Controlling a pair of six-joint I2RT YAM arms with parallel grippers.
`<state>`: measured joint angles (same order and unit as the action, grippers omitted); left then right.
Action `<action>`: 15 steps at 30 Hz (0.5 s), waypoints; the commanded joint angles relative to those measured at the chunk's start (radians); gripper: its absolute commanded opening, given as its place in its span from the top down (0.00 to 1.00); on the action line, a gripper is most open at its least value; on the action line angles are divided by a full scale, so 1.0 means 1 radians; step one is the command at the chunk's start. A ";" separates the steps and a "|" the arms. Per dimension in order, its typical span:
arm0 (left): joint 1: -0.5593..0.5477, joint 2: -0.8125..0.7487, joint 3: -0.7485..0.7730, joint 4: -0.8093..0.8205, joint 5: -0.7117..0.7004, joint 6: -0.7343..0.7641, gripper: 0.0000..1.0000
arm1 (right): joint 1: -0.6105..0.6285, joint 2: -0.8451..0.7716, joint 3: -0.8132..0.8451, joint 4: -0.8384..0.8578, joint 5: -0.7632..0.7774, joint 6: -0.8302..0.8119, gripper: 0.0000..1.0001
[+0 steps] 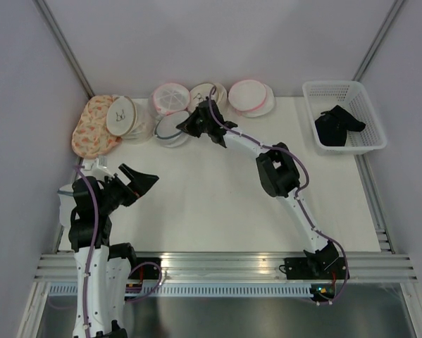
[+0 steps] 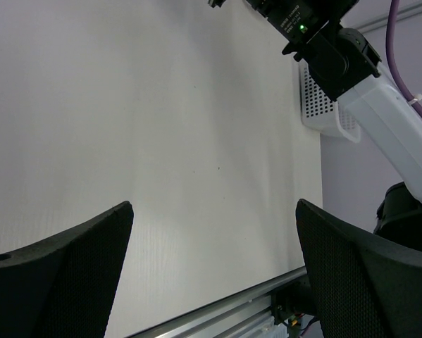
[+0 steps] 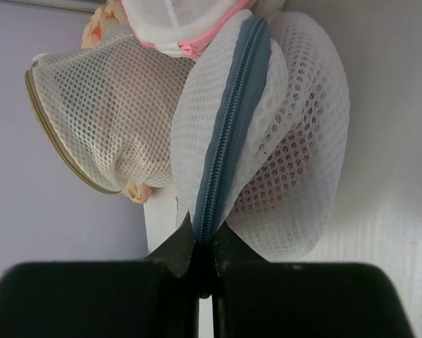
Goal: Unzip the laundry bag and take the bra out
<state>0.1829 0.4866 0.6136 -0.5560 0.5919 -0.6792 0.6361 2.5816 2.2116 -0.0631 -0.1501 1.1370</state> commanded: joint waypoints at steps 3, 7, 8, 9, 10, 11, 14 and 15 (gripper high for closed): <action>-0.002 0.001 -0.009 -0.001 -0.001 0.007 0.00 | -0.041 -0.312 -0.353 0.038 -0.006 -0.131 1.00; 0.000 0.013 -0.055 0.054 0.121 0.009 0.00 | -0.079 -0.572 -0.779 0.052 -0.028 -0.207 1.00; 0.000 0.024 -0.070 0.073 0.159 0.013 0.00 | -0.084 -0.613 -0.835 0.055 -0.055 -0.227 1.00; -0.002 0.059 -0.102 0.109 0.198 0.023 0.00 | -0.099 -0.668 -0.881 0.055 -0.134 -0.284 1.00; -0.003 0.082 -0.113 0.119 0.251 0.044 0.00 | -0.107 -0.687 -0.933 0.007 -0.179 -0.321 1.00; -0.006 0.105 -0.124 0.128 0.276 0.058 0.00 | -0.111 -0.699 -0.947 -0.035 -0.218 -0.377 0.99; -0.040 0.190 -0.155 0.189 0.370 0.090 0.00 | -0.116 -0.742 -1.007 -0.194 -0.285 -0.574 1.00; -0.072 0.208 -0.155 0.226 0.390 0.090 0.00 | -0.116 -0.748 -1.023 -0.222 -0.305 -0.661 1.00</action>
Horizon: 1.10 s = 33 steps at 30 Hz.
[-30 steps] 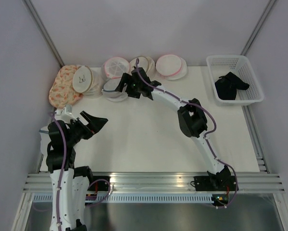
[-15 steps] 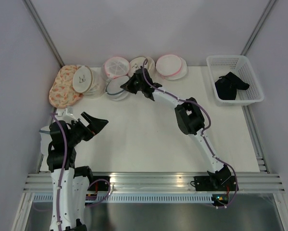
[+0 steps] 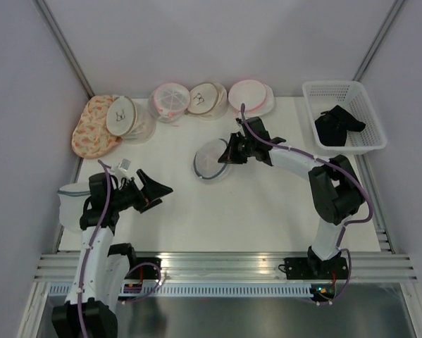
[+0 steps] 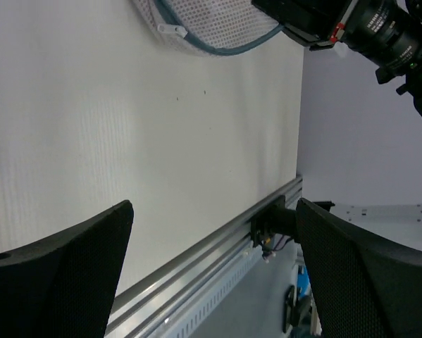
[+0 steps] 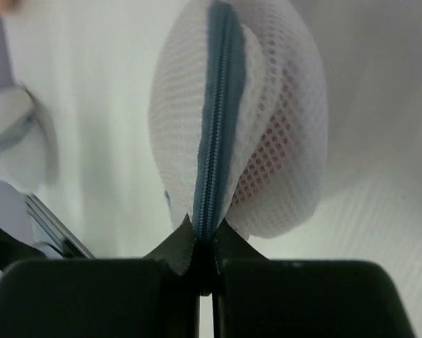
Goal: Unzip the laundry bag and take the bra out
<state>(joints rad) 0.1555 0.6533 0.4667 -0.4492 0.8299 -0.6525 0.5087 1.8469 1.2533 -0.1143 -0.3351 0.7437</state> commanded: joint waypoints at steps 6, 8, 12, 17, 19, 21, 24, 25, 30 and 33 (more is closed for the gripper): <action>-0.265 0.161 0.041 0.245 0.103 -0.010 0.00 | 0.010 -0.046 -0.144 -0.352 -0.073 -0.425 1.00; -0.324 0.221 0.053 0.316 0.045 -0.041 0.00 | 0.010 -0.066 -0.170 -0.369 -0.048 -0.443 1.00; -0.476 0.368 0.075 0.392 -0.102 -0.047 0.01 | 0.010 -0.084 -0.207 -0.375 -0.070 -0.475 0.99; -0.626 0.503 0.105 0.440 -0.285 -0.056 0.05 | 0.011 -0.127 -0.256 -0.364 -0.088 -0.486 1.00; -0.675 0.522 0.107 0.440 -0.374 -0.067 0.06 | 0.010 -0.149 -0.272 -0.361 -0.085 -0.486 1.00; -0.689 0.513 0.095 0.443 -0.422 -0.081 0.06 | 0.010 -0.163 -0.282 -0.351 -0.107 -0.481 1.00; -0.694 0.456 0.064 0.470 -0.433 -0.101 0.06 | 0.011 -0.205 -0.308 -0.314 -0.113 -0.468 1.00; -0.695 0.438 0.044 0.481 -0.428 -0.108 0.06 | 0.011 -0.236 -0.314 -0.306 -0.099 -0.461 1.00; -0.695 0.321 0.018 0.485 -0.407 -0.136 0.05 | 0.010 -0.293 -0.325 -0.259 -0.052 -0.409 1.00; -0.695 0.284 0.021 0.455 -0.408 -0.150 0.06 | 0.010 -0.276 -0.307 -0.203 -0.022 -0.371 1.00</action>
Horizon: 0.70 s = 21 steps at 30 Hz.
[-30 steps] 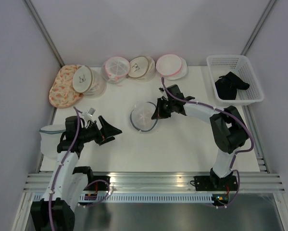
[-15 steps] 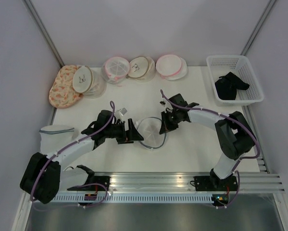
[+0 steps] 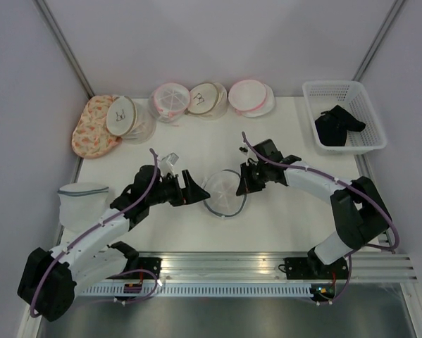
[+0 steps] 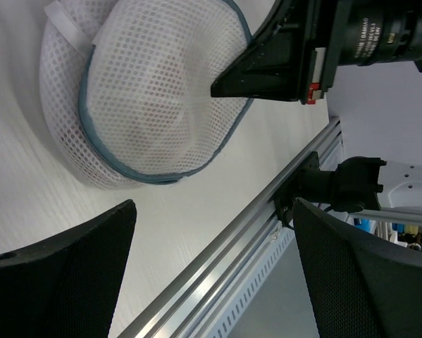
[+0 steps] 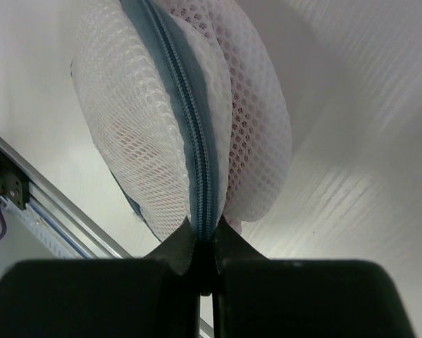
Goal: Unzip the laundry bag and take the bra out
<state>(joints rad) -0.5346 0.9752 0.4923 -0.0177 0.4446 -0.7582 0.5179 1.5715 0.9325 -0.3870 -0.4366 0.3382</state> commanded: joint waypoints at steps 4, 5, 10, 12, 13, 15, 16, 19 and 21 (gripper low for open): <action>-0.005 -0.189 0.005 -0.074 -0.082 -0.059 0.06 | 0.001 0.123 0.090 0.209 0.113 0.215 0.99; -0.005 -0.219 0.009 -0.094 -0.104 -0.061 0.05 | 0.001 0.158 0.120 0.236 0.108 0.246 1.00; -0.007 -0.369 0.052 -0.247 -0.251 -0.079 0.04 | 0.013 0.439 0.435 0.309 0.130 0.393 1.00; -0.007 -0.423 0.057 -0.307 -0.299 -0.101 0.04 | 0.014 0.539 0.556 0.379 0.099 0.485 1.00; -0.005 -0.438 0.051 -0.315 -0.308 -0.110 0.04 | 0.016 0.571 0.595 0.425 0.085 0.516 1.00; -0.005 -0.464 0.045 -0.321 -0.314 -0.124 0.04 | 0.019 0.669 0.734 0.458 0.093 0.576 1.00; -0.005 -0.467 0.045 -0.321 -0.314 -0.125 0.04 | 0.024 0.699 0.777 0.473 0.084 0.593 1.00; -0.005 -0.457 0.054 -0.324 -0.299 -0.124 0.04 | 0.021 0.807 0.887 0.623 0.000 0.705 0.96; -0.005 -0.452 0.058 -0.324 -0.290 -0.122 0.04 | 0.016 0.844 0.927 0.706 -0.037 0.734 0.86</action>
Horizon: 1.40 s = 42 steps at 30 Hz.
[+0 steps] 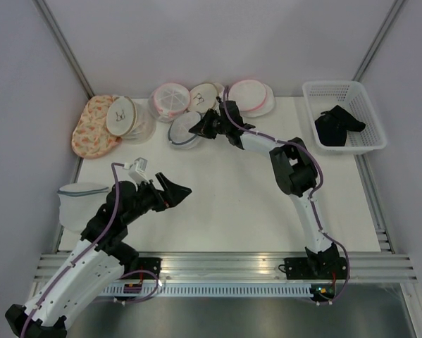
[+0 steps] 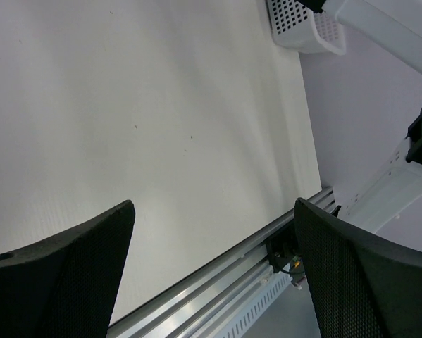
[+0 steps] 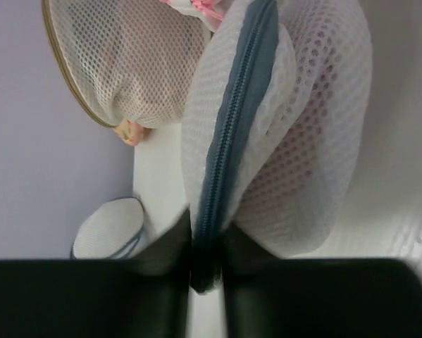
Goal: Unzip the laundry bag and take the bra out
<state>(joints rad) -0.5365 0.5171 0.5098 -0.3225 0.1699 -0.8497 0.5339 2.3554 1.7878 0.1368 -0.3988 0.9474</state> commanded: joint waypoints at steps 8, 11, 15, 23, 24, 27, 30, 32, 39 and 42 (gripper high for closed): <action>-0.003 -0.006 0.071 -0.033 -0.003 0.001 0.00 | -0.005 -0.336 -0.187 -0.101 0.139 -0.304 0.05; -0.003 -0.017 0.088 -0.033 0.005 0.018 0.00 | 0.000 -0.528 -0.364 -0.210 0.287 -0.464 0.02; -0.003 -0.020 0.116 -0.036 0.017 0.061 0.00 | 0.021 -0.880 -0.548 -0.350 0.370 -0.575 0.02; -0.005 0.052 0.170 -0.041 0.135 0.110 0.00 | 0.083 -1.399 -0.779 -0.681 0.414 -0.562 0.02; -0.003 0.055 0.177 -0.041 0.141 0.116 0.00 | 0.086 -1.445 -0.800 -0.693 0.405 -0.550 0.02; -0.003 0.046 0.177 -0.044 0.154 0.133 0.00 | 0.092 -1.593 -0.841 -0.750 0.345 -0.522 0.02; -0.003 0.035 0.174 -0.047 0.151 0.141 0.00 | 0.092 -1.671 -0.849 -0.783 0.313 -0.498 0.02; -0.003 0.044 0.177 -0.052 0.163 0.140 0.00 | 0.092 -1.696 -0.844 -0.787 0.282 -0.496 0.02; -0.003 0.070 0.190 -0.053 0.197 0.126 0.00 | 0.092 -1.668 -0.841 -0.757 0.230 -0.512 0.02; -0.003 0.061 0.196 -0.062 0.198 0.129 0.00 | 0.092 -1.661 -0.852 -0.737 0.233 -0.498 0.02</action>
